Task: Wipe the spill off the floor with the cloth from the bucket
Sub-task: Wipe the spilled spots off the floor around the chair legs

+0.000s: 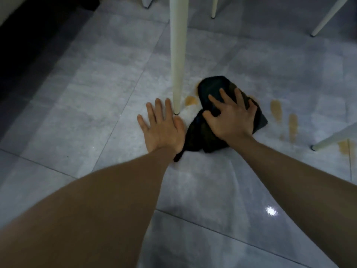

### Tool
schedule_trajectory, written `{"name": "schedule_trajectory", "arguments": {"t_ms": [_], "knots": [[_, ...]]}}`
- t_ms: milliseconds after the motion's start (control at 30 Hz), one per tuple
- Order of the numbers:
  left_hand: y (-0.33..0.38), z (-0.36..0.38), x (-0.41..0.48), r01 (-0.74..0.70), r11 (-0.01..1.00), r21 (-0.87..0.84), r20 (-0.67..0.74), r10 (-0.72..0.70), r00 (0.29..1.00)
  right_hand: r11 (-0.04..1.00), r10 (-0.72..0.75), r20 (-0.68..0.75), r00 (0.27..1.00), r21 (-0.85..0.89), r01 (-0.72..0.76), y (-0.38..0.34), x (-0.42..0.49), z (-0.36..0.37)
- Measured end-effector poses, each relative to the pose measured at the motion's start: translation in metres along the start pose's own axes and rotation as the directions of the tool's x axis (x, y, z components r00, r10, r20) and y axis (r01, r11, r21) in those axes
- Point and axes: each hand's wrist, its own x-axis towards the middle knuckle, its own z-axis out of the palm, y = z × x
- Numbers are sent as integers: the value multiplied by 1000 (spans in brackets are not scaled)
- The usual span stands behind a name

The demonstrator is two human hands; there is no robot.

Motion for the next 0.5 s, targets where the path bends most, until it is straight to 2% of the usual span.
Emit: {"name": "schedule_trajectory", "arguments": {"t_ms": [67, 133, 233, 267, 300, 467, 500], "knots": [[6, 2, -9, 4, 1000, -17, 4, -4, 1000, 999, -31, 27, 999, -25, 31, -24, 24, -3], [12, 3, -15, -11, 1000, -28, -1, 11, 1000, 990, -125, 39, 991, -65, 128, -32, 32, -6], [9, 2, -18, -36, 998, -50, 0, 36, 999, 962, -274, -82, 958, -20, 273, -9, 8, 2], [-8, -3, 7, -13, 1000, -24, -10, 12, 1000, 954, -288, -100, 953, 54, 294, -21, 25, 13], [-25, -10, 32, 27, 1000, -7, -26, -27, 999, 955, -260, -98, 960, 121, 271, -38, 46, 20], [-23, -4, 17, 8, 1000, 0, -18, -8, 1000, 997, -35, -13, 999, 64, 36, -62, 89, 15], [-19, -2, 15, 5, 1000, -7, -11, -5, 1000, 997, -30, -3, 1000, 67, 30, -72, 98, 12]]}}
